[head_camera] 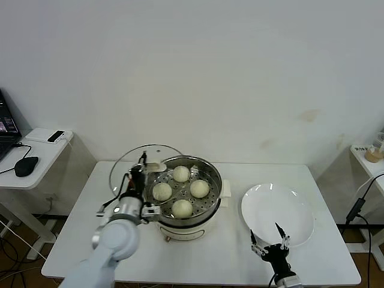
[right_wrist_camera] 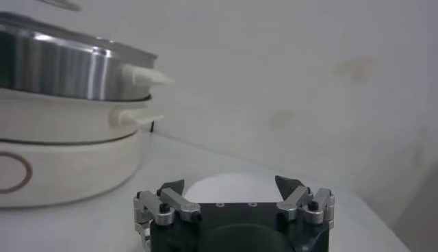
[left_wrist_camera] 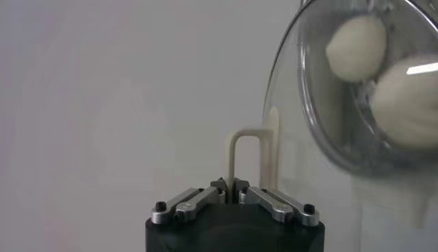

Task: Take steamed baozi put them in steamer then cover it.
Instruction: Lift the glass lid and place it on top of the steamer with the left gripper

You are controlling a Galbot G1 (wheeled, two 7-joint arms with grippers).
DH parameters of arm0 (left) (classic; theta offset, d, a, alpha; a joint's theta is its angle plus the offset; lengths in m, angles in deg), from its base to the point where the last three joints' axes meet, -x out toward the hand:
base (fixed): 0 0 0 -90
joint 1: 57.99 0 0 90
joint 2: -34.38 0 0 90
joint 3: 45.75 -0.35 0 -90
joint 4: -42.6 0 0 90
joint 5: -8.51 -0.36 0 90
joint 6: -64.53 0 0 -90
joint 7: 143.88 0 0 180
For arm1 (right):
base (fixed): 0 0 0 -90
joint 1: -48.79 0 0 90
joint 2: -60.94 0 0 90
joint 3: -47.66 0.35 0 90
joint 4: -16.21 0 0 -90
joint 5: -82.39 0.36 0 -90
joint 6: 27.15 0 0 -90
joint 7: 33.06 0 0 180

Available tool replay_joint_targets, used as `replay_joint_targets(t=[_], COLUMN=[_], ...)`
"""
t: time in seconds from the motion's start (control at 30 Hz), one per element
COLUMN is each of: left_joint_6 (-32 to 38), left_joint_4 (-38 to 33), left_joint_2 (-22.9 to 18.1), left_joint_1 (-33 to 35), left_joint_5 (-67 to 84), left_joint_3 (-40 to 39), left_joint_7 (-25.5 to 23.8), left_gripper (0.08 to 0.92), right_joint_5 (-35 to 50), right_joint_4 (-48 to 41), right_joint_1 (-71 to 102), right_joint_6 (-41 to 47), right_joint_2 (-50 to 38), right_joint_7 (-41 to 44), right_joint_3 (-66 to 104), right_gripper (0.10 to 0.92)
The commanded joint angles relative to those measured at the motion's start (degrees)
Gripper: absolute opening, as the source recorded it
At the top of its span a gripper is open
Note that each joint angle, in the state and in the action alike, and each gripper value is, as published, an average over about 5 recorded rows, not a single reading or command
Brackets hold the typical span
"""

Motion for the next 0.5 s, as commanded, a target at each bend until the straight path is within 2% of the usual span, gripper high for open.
replay_joint_targets(t=[0.03, 0.23, 0.5], left_joint_6=[-2.7, -2.1, -1.6], left_joint_4=[3.5, 4.7, 5.8], left_joint_2=[-10.1, -12.3, -13.1], left_joint_1=[-5.4, -3.8, -3.0], left_joint_5=[-4.7, -6.2, -7.2], left_joint_3=[-8.1, -9.2, -8.9], left_joint_7=[-2.3, -2.1, -2.0], left_gripper=[0.136, 0.136, 0.136], right_joint_5=[-2.6, -2.6, -1.9], right_joint_4=[-0.8, -1.1, -1.1], right_joint_1=[-0.3, -0.3, -0.2], right_joint_6=[0.0, -0.1, 0.0], right_joint_2=[0.5, 0.5, 0.3], right_joint_7=[-0.2, -0.2, 0.0], right_joint_3=[-0.5, -0.5, -0.7], right_gripper=[0.823, 0.823, 0.823])
